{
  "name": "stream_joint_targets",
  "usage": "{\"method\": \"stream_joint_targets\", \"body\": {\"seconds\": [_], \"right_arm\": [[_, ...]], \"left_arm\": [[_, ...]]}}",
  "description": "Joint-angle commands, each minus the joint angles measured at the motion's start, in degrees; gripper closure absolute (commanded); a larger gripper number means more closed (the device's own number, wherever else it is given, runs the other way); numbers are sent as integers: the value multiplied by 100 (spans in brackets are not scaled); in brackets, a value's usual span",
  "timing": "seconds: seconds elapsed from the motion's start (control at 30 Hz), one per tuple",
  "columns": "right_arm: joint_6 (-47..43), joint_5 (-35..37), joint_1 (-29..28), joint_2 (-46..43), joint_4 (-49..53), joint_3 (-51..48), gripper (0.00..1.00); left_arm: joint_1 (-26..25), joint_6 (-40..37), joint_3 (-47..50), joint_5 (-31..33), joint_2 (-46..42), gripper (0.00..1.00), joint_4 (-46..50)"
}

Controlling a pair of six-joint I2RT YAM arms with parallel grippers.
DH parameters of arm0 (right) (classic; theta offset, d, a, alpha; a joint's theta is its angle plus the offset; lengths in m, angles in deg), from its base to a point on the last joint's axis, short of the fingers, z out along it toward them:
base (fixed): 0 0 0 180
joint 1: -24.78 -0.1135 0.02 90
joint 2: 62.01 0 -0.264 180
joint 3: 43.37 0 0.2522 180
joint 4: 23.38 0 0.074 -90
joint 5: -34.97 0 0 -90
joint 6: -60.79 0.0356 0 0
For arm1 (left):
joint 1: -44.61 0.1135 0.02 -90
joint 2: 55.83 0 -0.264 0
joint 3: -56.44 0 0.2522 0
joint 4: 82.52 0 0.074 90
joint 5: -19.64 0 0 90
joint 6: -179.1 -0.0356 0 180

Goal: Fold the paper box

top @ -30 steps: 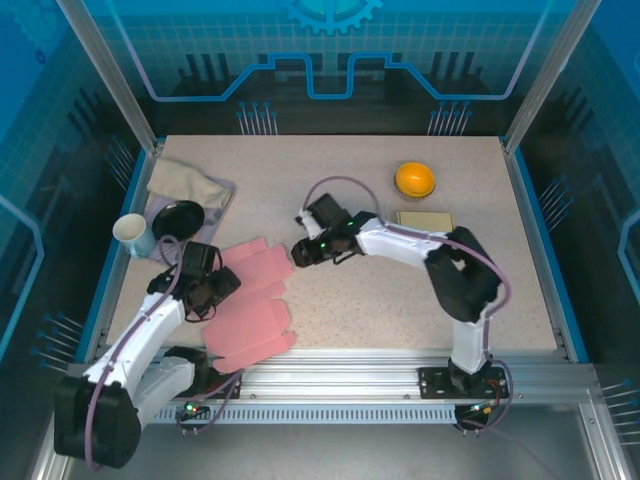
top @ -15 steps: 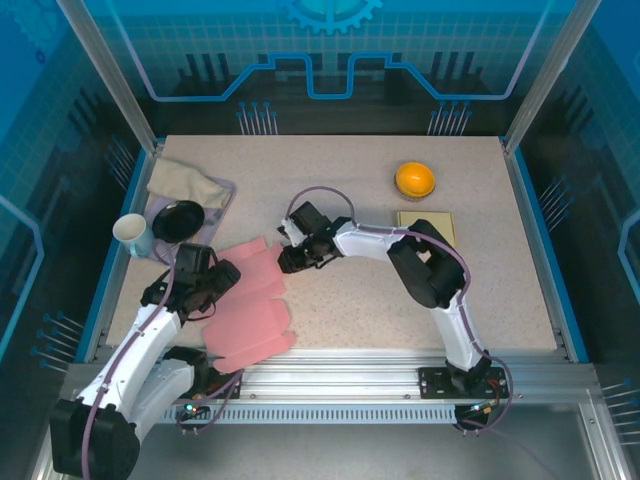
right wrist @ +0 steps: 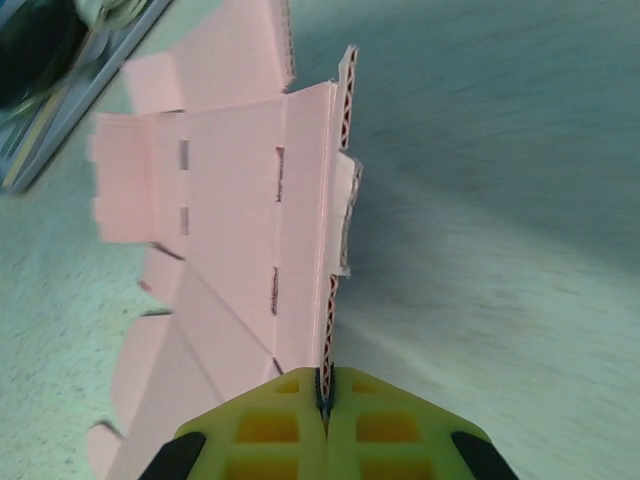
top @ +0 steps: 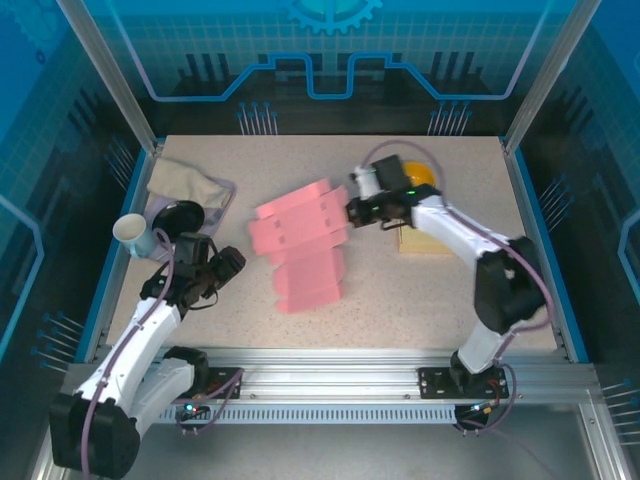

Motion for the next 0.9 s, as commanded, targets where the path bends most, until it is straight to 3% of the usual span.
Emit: {"method": "stream_joint_targets", "body": {"seconds": [0.0,0.1,0.3,0.53,0.73,0.83,0.87], "right_arm": [[-619,-405,183,-313,191,-759,100],[-1021,-601,370,-790,-336,-1327,100],[-1111,-989,662,-760,-761,-1293,100],[-1006,-1177,838,-646,-894,-1273,100],[-1088,-1568,929,-632,-1043,-1370,100],[-1121,-1683,930,-606,-1055,-1338,100],[-1142,-1714,936,-597,-1039,-1314,100]], "left_arm": [[26,-222,-71,-623,472,22,-776],[11,-436,-27,-1278,1061,19,-1805],[-239,-898,-355,-1694,2266,19,-2897],[-818,-1288,-512,-1326,2867,24,-2872],[-871,-1524,-676,-1062,3540,27,-2851],[-870,-1682,-799,-1038,3734,35,-3076],[-871,-1781,-873,-1023,3773,47,-3138]]}}
